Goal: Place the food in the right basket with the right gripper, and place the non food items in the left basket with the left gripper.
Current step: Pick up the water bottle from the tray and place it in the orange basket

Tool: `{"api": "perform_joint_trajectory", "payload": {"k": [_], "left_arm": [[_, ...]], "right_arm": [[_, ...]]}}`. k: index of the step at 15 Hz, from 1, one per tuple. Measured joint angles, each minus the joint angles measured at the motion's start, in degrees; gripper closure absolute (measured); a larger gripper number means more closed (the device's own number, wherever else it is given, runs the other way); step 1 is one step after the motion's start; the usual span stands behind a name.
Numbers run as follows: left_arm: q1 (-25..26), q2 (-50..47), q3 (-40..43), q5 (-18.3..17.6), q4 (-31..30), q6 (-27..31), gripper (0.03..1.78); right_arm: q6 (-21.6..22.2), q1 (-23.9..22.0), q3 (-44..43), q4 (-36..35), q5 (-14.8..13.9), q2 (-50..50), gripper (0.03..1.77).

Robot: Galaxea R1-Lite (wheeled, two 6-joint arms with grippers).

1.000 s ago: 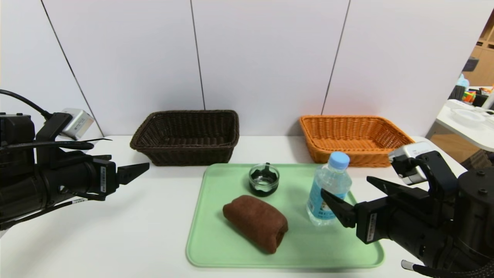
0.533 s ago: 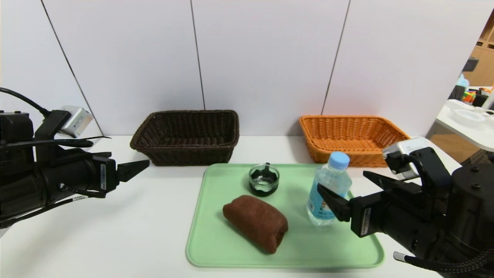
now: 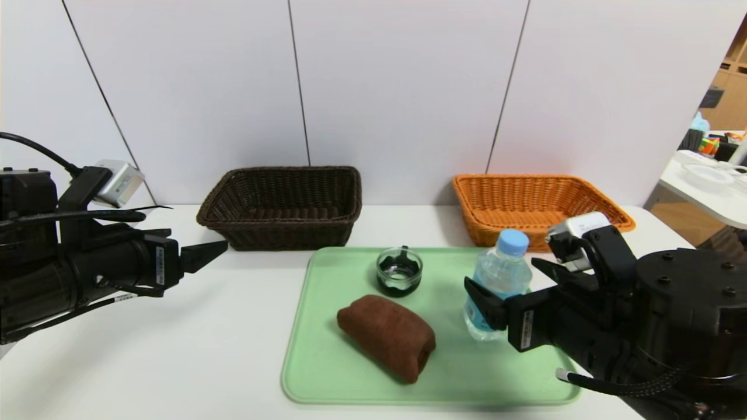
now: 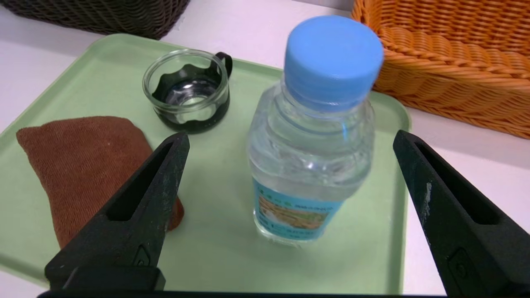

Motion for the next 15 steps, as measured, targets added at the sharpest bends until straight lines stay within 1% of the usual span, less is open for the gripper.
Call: {"api": "perform_joint_trajectory", "payload": {"k": [3,15], "left_arm": [[0.0,0.59,0.0,-0.07,-0.57,0.06,0.12],[-0.02,1.35,0.51,-0.09,-1.24,-0.09,0.12]], "right_arm": [[-1.8,0.0,0.09,-4.11,-0.05,2.89,0.1],[-2.24,-3.15,0.46,-4.72,-0.44,4.55,0.1]]}}
